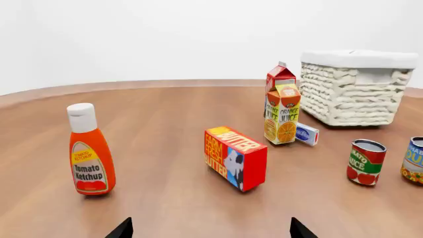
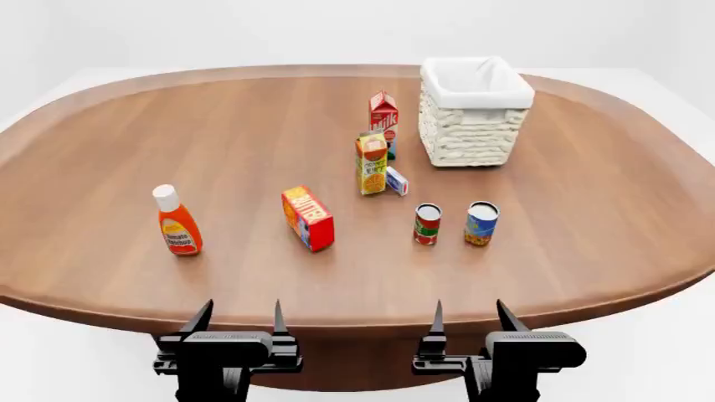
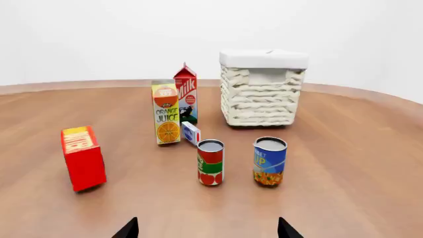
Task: Pick up the cream cheese box and the butter, and put them in the basket.
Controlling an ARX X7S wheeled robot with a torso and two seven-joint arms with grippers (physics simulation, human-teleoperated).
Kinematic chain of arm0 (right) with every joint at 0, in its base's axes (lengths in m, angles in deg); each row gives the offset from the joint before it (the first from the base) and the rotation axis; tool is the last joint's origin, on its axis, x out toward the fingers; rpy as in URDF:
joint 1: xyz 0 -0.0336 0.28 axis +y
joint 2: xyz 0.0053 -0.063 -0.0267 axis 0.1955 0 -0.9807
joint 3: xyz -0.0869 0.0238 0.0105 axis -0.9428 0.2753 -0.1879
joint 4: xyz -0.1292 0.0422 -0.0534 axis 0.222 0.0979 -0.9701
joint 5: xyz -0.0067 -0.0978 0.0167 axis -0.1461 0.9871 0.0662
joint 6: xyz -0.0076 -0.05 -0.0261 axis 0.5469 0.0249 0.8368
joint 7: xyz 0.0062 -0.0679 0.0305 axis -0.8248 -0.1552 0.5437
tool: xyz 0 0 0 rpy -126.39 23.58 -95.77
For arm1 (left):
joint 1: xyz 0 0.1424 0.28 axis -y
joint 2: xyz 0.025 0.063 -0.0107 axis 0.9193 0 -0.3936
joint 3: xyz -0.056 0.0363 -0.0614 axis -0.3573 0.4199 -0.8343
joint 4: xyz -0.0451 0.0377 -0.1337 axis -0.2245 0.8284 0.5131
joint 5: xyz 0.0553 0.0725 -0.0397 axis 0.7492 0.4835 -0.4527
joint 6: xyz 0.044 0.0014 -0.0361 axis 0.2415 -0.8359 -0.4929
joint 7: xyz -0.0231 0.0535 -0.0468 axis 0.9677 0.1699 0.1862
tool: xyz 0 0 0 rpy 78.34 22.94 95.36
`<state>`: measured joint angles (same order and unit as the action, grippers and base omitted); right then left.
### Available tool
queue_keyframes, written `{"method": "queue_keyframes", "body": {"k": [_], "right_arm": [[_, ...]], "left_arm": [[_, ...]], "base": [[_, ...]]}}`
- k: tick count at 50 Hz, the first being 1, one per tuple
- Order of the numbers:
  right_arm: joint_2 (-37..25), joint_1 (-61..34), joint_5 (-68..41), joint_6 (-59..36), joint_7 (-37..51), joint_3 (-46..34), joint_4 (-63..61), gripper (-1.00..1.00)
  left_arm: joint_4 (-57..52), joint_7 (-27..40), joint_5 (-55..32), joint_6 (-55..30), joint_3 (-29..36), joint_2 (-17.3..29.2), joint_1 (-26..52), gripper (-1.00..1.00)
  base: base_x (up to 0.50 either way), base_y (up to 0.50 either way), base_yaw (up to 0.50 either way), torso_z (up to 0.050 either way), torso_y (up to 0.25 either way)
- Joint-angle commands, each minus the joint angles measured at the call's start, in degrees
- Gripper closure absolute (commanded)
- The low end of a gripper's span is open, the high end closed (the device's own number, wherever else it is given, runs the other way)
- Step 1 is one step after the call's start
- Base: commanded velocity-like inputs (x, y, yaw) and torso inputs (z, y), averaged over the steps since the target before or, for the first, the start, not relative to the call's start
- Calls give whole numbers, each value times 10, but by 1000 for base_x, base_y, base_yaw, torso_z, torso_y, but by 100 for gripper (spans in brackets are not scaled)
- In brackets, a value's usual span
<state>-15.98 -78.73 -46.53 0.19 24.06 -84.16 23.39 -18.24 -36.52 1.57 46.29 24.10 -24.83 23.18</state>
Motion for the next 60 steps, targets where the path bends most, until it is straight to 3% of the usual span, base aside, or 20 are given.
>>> {"method": "queue_keyframes", "body": {"k": [1, 17, 18, 38, 44, 51, 60], "right_arm": [[-9, 2, -10, -5, 11, -11, -4, -100], [-32, 1, -32, -14, 39, -40, -8, -100], [-5, 2, -5, -15, 9, -9, -8, -100], [-35, 4, -32, -22, 40, -49, -22, -100], [-43, 2, -75, -25, 52, -17, -117, -100], [-63, -13, -123, 110, 85, 91, -295, -100], [-77, -9, -163, 177, 88, 129, -369, -100]], "left_arm": [[2, 11, -11, 1, 9, 9, 1, -100], [2, 39, -28, 4, 40, 34, 4, -100], [4, 5, -7, 5, 7, 6, 4, -100], [-7, 47, -33, -7, 40, 34, 4, -100], [-119, 79, -28, -16, 18, 50, -13, -100], [-333, 141, -25, 49, -79, 71, -58, -100], [-439, 188, -26, 124, -150, 68, -99, -100]], "base": [[0, 0, 0, 0, 0], [0, 0, 0, 0, 0], [0, 0, 0, 0, 0], [0, 0, 0, 0, 0], [0, 0, 0, 0, 0], [0, 0, 0, 0, 0], [70, -4, 0, 0, 0]]}}
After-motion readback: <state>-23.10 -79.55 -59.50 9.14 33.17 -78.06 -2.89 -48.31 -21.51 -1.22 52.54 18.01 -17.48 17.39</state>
